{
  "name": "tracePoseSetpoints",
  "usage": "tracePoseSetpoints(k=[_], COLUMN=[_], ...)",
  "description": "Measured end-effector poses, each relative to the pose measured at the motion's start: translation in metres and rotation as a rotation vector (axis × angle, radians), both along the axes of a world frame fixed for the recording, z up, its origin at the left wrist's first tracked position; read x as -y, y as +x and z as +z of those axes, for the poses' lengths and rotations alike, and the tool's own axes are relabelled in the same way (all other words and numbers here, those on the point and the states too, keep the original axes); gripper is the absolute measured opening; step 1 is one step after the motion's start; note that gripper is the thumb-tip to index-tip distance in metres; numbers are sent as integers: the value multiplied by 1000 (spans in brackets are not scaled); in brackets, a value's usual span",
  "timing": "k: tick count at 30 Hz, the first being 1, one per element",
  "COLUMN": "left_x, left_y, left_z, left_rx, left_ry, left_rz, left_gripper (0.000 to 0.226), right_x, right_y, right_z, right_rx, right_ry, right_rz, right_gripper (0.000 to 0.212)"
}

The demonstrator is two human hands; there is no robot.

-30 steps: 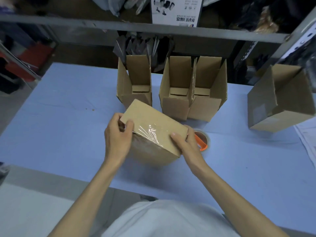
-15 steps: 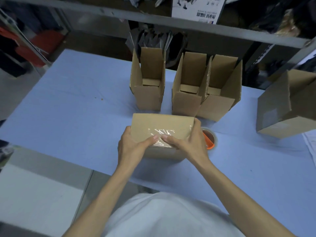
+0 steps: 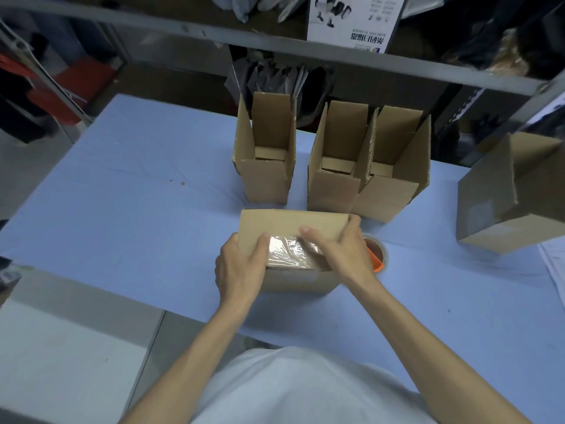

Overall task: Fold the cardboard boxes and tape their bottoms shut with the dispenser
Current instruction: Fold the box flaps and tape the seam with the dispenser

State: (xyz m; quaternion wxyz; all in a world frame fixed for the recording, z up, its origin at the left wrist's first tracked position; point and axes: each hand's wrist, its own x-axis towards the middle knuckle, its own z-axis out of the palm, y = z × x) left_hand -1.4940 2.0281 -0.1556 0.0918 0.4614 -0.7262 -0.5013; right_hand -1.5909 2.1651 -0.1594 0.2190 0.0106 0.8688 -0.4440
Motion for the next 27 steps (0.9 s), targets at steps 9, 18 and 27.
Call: tracePoseSetpoints(k=[9, 18, 27], left_x=[6, 21, 30], left_y=[-4, -27, -16], left_z=[-6, -6, -13], left_rx=[-22, 26, -424], left_ry=[71, 77, -645], left_rz=[14, -41, -575], left_gripper=[29, 34, 9], right_x=[0, 5, 12], right_y=[-10, 9, -12], right_z=[-7, 2, -4], right_rx=[27, -841, -885], right_ry=[-136, -23, 93], right_rz=[-6, 669, 737], right_gripper=[66, 46, 35])
